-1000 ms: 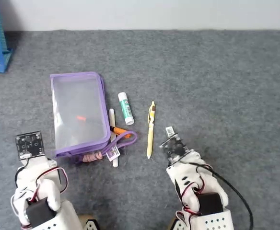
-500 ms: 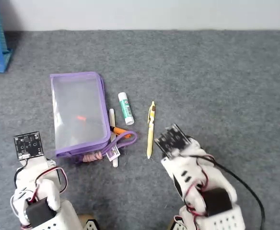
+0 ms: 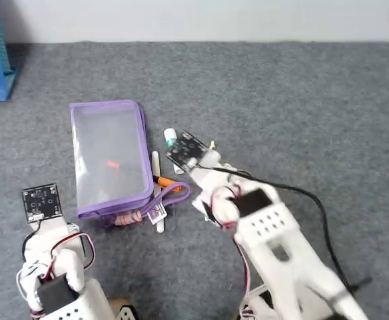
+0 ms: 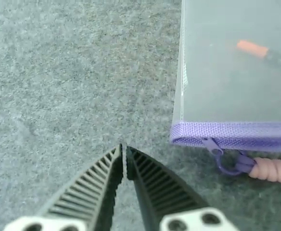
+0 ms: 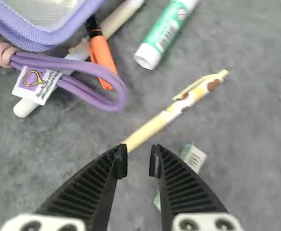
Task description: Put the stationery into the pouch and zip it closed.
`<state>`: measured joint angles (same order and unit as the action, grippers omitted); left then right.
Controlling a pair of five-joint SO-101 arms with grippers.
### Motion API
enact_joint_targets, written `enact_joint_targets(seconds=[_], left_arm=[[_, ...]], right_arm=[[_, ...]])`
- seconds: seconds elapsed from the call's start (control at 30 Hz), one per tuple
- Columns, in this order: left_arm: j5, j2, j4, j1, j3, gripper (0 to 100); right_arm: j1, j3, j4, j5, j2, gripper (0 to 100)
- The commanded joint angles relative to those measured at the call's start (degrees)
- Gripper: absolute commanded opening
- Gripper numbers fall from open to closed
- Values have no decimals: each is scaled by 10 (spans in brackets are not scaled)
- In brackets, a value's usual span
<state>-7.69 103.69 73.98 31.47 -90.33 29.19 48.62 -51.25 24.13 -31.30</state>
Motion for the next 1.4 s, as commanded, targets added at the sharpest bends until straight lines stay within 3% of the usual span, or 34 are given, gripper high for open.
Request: enact_joint_targets(seconds=[0.0, 0.23, 0.4, 0.87, 1.13, 1.37], left_arm=[[3, 8, -11, -11, 6, 13], [3, 8, -12, -11, 6, 13], [3, 8, -12, -11, 6, 13], [3, 8, -12, -10, 6, 13], [3, 8, -12, -9, 5, 13], [3, 8, -25, -11, -4, 13]], right_arm=[[18, -74, 12, -7, 67, 102], [41, -147, 11, -6, 158, 112], [46, -166, 12, -6, 196, 217], [74, -167, 79, -7, 268, 197], [70, -167, 81, -6, 293, 6], [27, -167, 7, -2, 214, 9]])
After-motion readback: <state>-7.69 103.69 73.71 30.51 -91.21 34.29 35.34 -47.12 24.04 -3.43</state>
